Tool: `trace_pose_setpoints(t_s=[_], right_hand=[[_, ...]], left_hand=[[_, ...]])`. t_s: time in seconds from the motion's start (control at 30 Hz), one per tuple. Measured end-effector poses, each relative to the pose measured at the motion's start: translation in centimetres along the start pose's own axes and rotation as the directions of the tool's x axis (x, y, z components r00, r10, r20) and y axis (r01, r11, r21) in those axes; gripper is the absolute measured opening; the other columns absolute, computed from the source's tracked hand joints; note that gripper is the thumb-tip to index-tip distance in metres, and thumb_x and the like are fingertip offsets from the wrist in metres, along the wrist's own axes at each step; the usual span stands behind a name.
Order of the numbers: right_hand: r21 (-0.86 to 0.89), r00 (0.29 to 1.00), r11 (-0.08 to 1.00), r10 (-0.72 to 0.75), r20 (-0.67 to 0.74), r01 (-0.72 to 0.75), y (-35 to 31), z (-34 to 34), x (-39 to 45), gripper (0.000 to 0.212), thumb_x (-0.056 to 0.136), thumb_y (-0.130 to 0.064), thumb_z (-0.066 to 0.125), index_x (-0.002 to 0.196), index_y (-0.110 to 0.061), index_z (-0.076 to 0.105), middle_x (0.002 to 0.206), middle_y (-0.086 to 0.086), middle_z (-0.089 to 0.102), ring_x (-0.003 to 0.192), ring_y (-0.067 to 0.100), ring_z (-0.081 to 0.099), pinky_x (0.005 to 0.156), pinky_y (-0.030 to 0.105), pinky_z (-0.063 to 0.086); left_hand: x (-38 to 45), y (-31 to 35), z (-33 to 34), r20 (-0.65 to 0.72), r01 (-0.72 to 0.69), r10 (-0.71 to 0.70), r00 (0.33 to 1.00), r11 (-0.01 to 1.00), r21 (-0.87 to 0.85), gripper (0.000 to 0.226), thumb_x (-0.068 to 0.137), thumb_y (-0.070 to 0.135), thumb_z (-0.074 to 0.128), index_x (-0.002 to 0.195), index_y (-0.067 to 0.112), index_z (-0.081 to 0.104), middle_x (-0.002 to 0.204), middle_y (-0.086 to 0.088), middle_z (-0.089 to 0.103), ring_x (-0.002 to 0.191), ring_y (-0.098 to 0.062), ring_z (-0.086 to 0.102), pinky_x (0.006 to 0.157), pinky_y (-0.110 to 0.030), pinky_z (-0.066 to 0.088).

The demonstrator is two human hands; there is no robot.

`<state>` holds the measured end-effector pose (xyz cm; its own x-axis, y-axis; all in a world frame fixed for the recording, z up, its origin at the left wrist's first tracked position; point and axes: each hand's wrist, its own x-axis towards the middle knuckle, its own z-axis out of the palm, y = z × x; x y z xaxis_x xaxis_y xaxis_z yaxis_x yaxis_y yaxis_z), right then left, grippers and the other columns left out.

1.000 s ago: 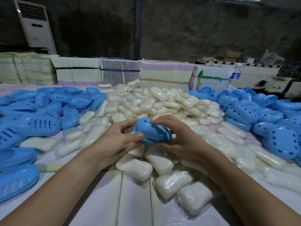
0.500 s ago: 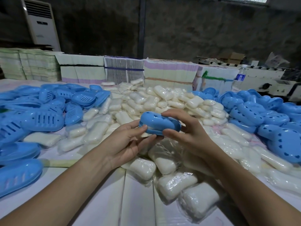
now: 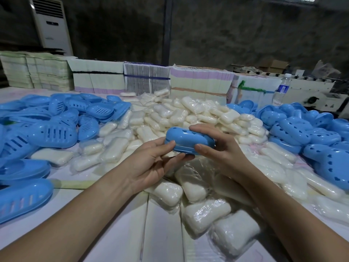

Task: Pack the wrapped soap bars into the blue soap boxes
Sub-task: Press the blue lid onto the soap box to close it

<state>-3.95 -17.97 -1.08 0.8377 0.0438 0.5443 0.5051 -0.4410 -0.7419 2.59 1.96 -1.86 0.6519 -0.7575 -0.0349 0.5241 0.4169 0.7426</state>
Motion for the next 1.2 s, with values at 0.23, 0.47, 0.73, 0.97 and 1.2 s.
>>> trace_pose_setpoints(t_s=[0.23,0.47,0.73,0.97,1.2], right_hand=[[0.067,0.999,0.997,0.046,0.013,-0.047,-0.5,0.4,-0.3,0.048,0.077,-0.015,0.075,0.122,-0.023,0.064,0.128,0.003,0.061,0.113,0.011,0.061,0.093,0.029,0.051],[0.054,0.99,0.991,0.116,0.083,-0.12,-0.3,1.0,-0.3,0.051,0.086,-0.023,0.064,0.137,-0.019,0.054,0.136,0.002,0.052,0.12,0.013,0.055,0.099,0.029,0.047],[0.078,0.993,0.992,0.105,-0.046,-0.101,-0.5,2.3,0.2,0.037,0.089,-0.034,0.057,0.126,-0.037,0.057,0.127,-0.005,0.054,0.117,0.004,0.053,0.093,0.015,0.042],[0.065,0.999,0.997,0.026,0.037,-0.029,-0.4,2.2,-0.1,0.037,0.092,-0.024,0.058,0.128,-0.032,0.058,0.132,-0.003,0.052,0.124,0.007,0.051,0.094,0.022,0.047],[0.103,0.986,0.988,0.1,0.135,-0.114,-0.8,1.2,-0.2,0.04,0.091,-0.02,0.06,0.13,-0.024,0.059,0.135,0.0,0.053,0.123,0.013,0.053,0.095,0.025,0.047]], left_hand=[[0.1,0.1,-0.2,0.01,-0.056,0.056,0.998,0.993,0.102,0.053,0.084,0.024,0.064,0.133,0.004,0.058,0.126,-0.023,0.067,0.103,-0.04,0.071,0.081,-0.028,0.059],[0.2,-1.3,0.4,0.065,-0.126,0.116,0.991,0.978,0.164,0.053,0.094,0.031,0.058,0.14,0.006,0.05,0.137,-0.021,0.059,0.122,-0.038,0.062,0.103,-0.045,0.051],[0.4,-1.7,0.9,0.021,-0.207,0.207,0.978,0.978,0.026,0.053,0.094,0.027,0.056,0.137,-0.003,0.049,0.137,-0.027,0.057,0.12,-0.038,0.063,0.1,-0.044,0.053],[0.3,-1.7,0.7,0.005,-0.21,0.21,0.978,0.978,-0.001,0.053,0.093,0.027,0.058,0.137,-0.002,0.05,0.135,-0.026,0.06,0.117,-0.035,0.066,0.087,-0.037,0.059],[0.1,-1.7,0.1,0.066,-0.189,0.187,0.98,0.982,0.027,0.048,0.093,0.025,0.06,0.134,0.001,0.054,0.133,-0.026,0.061,0.115,-0.04,0.065,0.096,-0.042,0.056]])
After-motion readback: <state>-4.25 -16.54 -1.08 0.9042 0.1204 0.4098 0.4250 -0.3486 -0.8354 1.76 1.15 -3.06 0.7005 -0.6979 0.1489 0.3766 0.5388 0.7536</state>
